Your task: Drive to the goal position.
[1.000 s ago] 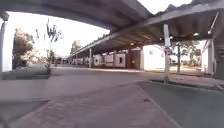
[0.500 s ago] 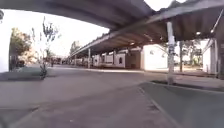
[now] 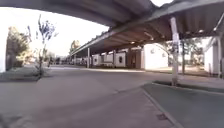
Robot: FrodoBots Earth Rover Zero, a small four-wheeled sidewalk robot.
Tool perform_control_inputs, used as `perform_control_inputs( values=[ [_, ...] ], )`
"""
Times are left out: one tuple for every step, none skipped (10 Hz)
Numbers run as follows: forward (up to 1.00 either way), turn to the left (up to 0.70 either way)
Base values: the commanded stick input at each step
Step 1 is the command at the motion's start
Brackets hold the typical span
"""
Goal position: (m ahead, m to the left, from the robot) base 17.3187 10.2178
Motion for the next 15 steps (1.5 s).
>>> perform_control_inputs(
  values=[
    [0.7, 0.0],
    [0.7, 0.0],
    [0.7, 0.0],
    [0.7, 0.0],
    [0.7, 0.0],
    [0.7, 0.0],
    [0.7, 0.0],
    [0.7, 0.0],
    [0.7, 0.0],
    [0.7, 0.0],
    [0.7, 0.0],
    [0.7, 0.0],
    [0.7, 0.0],
    [0.7, 0.0],
    [0.7, 0.0]
  ],
)
